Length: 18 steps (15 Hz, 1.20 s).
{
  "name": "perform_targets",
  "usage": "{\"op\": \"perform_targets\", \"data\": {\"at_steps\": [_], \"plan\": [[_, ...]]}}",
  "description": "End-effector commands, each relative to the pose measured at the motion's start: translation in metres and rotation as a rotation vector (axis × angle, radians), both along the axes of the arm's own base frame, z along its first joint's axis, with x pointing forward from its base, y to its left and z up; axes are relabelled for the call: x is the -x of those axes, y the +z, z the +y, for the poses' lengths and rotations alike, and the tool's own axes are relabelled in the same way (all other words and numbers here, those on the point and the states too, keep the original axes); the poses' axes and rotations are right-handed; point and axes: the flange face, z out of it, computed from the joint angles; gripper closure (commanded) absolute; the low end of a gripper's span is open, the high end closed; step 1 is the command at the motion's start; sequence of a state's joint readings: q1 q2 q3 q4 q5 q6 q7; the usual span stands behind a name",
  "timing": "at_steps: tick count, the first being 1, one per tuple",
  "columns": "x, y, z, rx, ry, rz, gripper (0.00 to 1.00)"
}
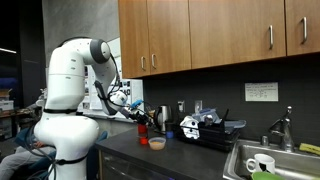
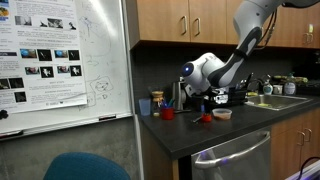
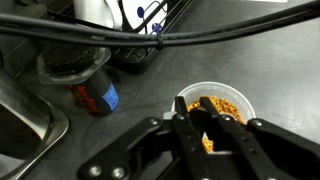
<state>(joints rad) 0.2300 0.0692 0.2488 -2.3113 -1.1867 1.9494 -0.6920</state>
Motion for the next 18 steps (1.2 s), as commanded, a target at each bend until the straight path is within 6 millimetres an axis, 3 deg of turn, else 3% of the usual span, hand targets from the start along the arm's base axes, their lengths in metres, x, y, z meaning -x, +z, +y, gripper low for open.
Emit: {"op": "perform_targets", "data": {"at_steps": [1, 3, 4, 11, 12, 18], "plan": [[-0.0005, 0.0049, 0.0093, 0.037, 0.005, -0.039, 0.95], [0.0012, 0.0031, 0.0084, 0.029, 0.009, -0.023, 0.95], [0.0013, 0.0027, 0.0084, 0.029, 0.010, -0.023, 0.81], [0.0014, 0.0013, 0.0084, 0.030, 0.010, -0.020, 0.81], [0.0014, 0.0013, 0.0084, 0.030, 0.010, -0.020, 0.95], [0.0033, 0.0050, 0.0087, 0.051, 0.015, -0.037, 0.95]]}}
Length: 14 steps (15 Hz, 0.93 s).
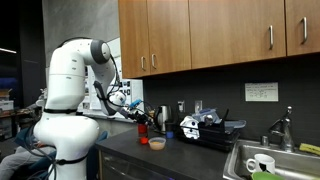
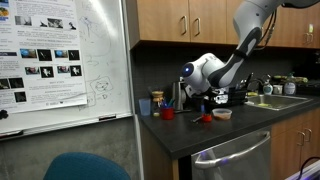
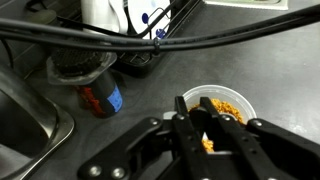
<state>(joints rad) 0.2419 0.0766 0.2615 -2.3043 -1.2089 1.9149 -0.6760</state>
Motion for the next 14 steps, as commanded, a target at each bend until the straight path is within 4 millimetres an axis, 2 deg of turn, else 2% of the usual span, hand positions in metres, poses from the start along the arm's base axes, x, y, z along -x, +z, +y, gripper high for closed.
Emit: {"op": "perform_targets", "data": {"at_steps": [1, 14], "plan": [[0.002, 0.005, 0.000, 0.015, 0.008, -0.015, 0.95], [-0.012, 0.024, -0.045, -0.117, -0.037, 0.041, 0.95]]}}
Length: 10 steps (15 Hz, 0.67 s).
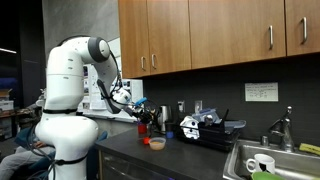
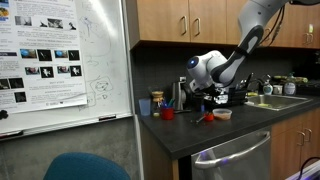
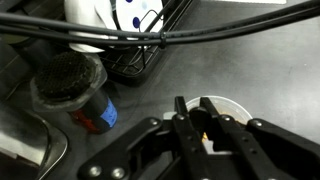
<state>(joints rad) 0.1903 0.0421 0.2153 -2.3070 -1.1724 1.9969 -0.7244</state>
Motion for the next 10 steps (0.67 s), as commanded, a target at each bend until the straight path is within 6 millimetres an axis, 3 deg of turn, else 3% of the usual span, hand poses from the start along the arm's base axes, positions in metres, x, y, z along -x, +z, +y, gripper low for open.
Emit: {"op": "perform_targets", "data": {"at_steps": [1, 5, 10], "plan": [[0.003, 0.012, -0.012, -0.079, 0.015, 0.041, 0.95], [0.001, 0.019, -0.025, -0.187, 0.023, 0.092, 0.95], [0.001, 0.033, -0.044, -0.195, -0.004, 0.112, 0.95]]}}
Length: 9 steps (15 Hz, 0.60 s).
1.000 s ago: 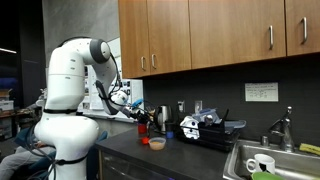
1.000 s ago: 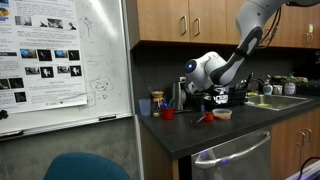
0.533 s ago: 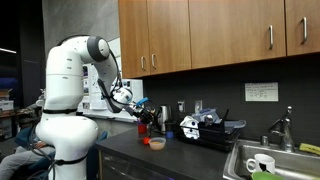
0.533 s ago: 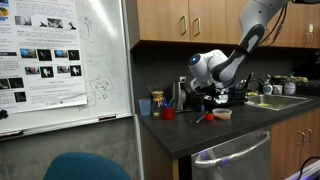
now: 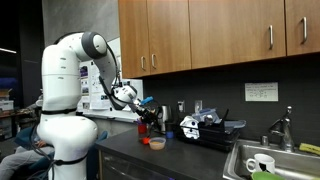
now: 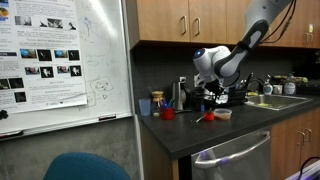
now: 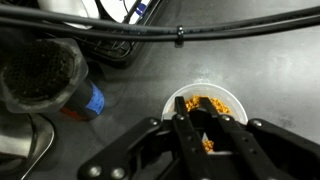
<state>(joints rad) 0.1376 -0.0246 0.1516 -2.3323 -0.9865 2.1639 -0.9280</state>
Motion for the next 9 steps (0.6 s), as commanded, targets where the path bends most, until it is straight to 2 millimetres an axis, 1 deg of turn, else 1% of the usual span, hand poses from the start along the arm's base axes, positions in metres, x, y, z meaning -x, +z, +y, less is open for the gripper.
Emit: {"op": "perform_targets", "data": {"at_steps": [1, 5, 9], "plan": [[0.008, 0.018, -0.012, -0.016, -0.003, 0.005, 0.95], [0.009, 0.027, -0.027, -0.039, -0.026, 0.001, 0.95], [0.007, 0.033, -0.047, -0.040, -0.060, -0.028, 0.95]]}}
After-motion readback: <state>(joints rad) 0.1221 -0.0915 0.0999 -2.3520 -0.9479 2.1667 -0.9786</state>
